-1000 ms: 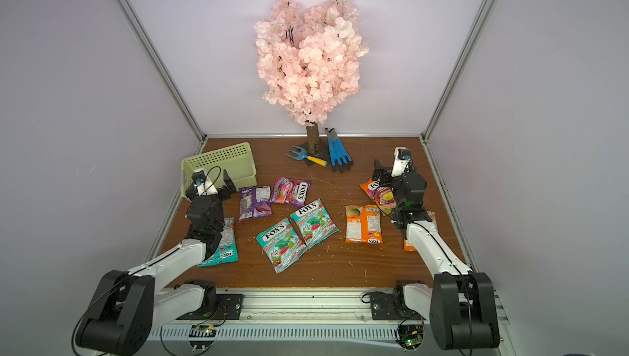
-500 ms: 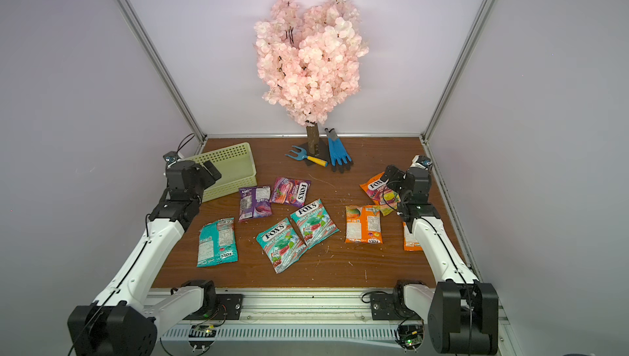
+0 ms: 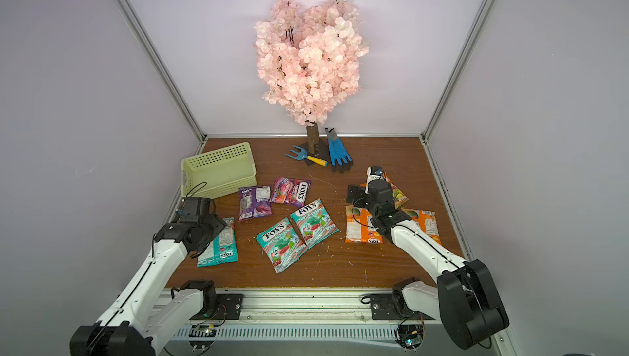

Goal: Put the candies in the basket
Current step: Pick up the candy at the center of the board.

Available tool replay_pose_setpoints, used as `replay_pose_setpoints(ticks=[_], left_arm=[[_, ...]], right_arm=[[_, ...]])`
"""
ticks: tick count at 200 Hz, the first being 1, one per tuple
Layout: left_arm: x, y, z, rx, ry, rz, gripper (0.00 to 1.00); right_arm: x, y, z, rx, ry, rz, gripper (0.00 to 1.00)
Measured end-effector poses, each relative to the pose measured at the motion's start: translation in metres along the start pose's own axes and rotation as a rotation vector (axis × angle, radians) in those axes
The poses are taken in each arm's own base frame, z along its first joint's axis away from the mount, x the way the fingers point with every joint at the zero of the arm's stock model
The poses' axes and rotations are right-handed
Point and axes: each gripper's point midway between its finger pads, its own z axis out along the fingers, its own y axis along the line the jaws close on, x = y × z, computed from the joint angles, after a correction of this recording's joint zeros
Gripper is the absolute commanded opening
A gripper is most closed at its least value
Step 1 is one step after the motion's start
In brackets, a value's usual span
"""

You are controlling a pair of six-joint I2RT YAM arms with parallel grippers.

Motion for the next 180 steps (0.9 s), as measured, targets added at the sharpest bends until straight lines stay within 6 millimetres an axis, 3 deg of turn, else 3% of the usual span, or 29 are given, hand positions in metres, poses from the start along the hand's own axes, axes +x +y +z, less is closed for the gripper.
replay_pose_setpoints(ticks=[33,75,103,180], left_arm=[[0.034,0.019,0.002,-0.074,0.124,-0.098,0.66],[0.047,0.029,-0.001,-0.096,0.144,-0.237,0.53],[0.067,0.052,0.007,-0.161,0.174,-0.354,0.46],[0.06,0.062,0.013,-0.197,0.096,-0.505,0.4]], right_arm=[[0.023,-0.008,0.002,0.03,0.014,-0.042,0.99],[0.02,-0.01,0.005,0.042,-0.011,-0.044,0.99],[0.017,-0.008,0.006,0.037,-0.025,-0.041,0.99],[0.012,-0.006,0.004,0.028,-0.041,-0.037,0.99]])
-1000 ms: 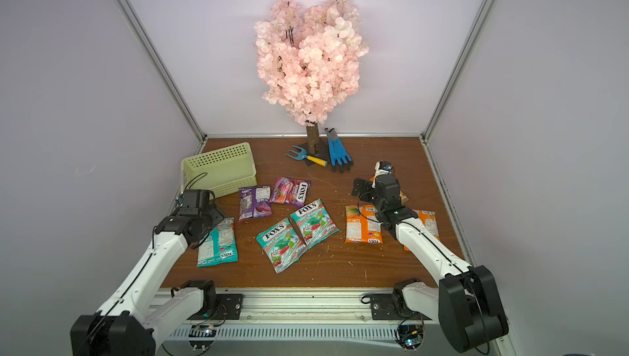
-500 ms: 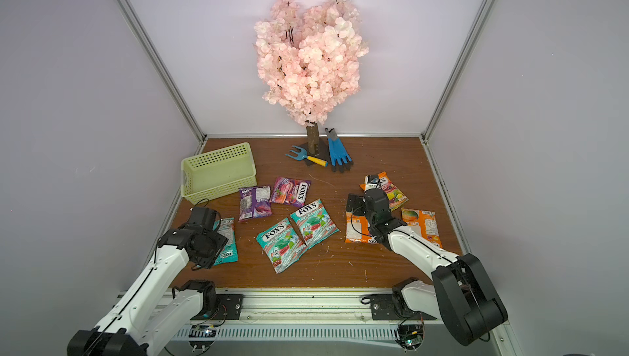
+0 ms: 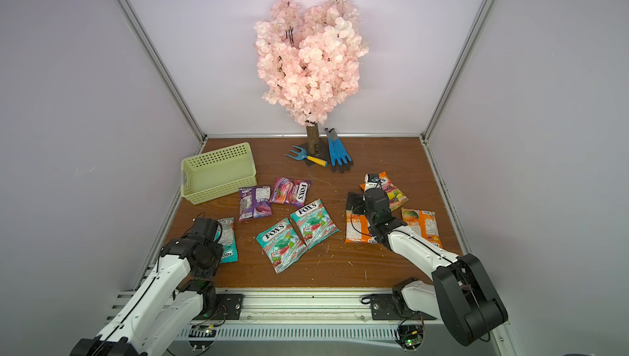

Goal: Put the candies in the basket
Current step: Pick up the candy at the center of the board.

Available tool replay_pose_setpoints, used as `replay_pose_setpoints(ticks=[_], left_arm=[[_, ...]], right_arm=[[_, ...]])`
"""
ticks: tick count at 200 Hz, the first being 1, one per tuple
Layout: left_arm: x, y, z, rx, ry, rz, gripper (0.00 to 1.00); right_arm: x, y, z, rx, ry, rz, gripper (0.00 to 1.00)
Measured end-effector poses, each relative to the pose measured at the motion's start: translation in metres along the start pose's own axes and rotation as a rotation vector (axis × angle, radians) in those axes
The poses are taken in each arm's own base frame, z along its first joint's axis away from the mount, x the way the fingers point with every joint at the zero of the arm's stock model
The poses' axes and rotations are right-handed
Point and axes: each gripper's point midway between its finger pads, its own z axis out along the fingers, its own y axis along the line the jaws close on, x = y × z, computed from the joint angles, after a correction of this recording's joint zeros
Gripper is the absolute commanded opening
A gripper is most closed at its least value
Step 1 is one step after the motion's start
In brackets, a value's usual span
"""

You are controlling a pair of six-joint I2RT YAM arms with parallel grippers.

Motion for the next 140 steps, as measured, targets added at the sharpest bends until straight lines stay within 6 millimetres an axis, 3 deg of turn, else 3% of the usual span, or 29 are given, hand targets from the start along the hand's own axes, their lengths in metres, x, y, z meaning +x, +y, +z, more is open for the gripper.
replay_pose_setpoints(ticks=[66,78,105,140], left_arm=[[-0.002,-0.003,0.012,0.023,-0.021,-0.036,0.36],[-0.003,-0.004,0.013,0.03,-0.026,-0.038,0.29],[-0.006,-0.007,0.015,0.054,-0.044,-0.049,0.0],[-0.009,-0.013,0.01,0.114,-0.058,-0.047,0.0]], right_arm=[[0.0,0.001,0.0,-0.007,-0.004,0.002,0.99],[-0.001,0.002,0.0,-0.01,-0.005,0.002,0.99],[-0.001,0.004,0.0,-0.025,-0.004,0.003,0.99],[0.0,0.006,0.0,-0.032,-0.002,0.003,0.99]])
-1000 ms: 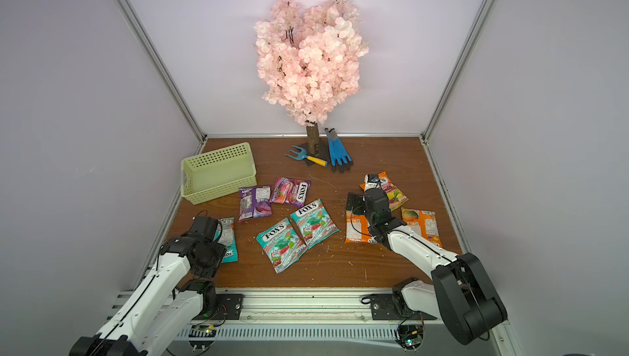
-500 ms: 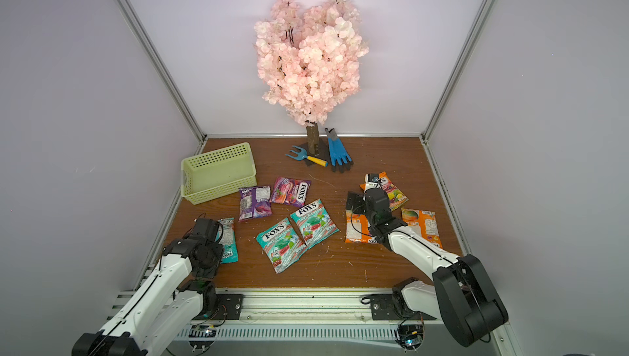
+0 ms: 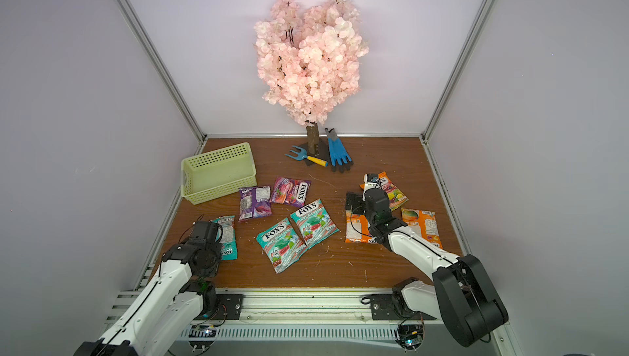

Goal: Put the candies in the basket
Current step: Pick up the candy at the center of the board.

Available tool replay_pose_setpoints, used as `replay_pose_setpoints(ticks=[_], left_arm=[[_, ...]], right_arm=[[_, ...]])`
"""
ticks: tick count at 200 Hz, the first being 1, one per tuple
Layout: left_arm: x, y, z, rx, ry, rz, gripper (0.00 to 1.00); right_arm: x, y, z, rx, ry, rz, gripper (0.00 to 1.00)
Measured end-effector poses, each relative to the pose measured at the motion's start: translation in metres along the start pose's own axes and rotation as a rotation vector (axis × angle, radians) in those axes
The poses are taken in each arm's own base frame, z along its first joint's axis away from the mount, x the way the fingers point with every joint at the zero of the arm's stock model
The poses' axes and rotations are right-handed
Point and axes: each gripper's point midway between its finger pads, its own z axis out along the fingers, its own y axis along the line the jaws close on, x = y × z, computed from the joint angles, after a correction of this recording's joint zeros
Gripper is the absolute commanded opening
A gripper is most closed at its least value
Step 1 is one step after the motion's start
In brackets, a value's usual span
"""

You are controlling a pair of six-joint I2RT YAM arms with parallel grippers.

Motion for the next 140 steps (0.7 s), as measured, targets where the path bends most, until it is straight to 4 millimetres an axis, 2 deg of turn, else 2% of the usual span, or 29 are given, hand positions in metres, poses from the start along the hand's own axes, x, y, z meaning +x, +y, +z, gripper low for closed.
replay_pose_setpoints(ticks=[21,66,110,140], left_arm=[[-0.004,-0.015,-0.014,0.039,-0.007,0.028,0.0],[-0.022,-0.088,-0.082,0.25,-0.05,0.067,0.0],[-0.036,-0.121,-0.126,0.345,-0.092,0.1,0.0],[-0.052,-0.148,-0.164,0.412,-0.157,0.098,0.0]], right_arm=[[-0.001,0.0,-0.001,-0.002,-0.006,0.001,0.99],[-0.002,0.001,-0.003,-0.008,-0.017,0.004,0.99],[-0.002,0.001,-0.004,-0.009,-0.019,0.004,0.99],[-0.004,0.002,-0.006,-0.019,-0.025,0.006,0.99]])
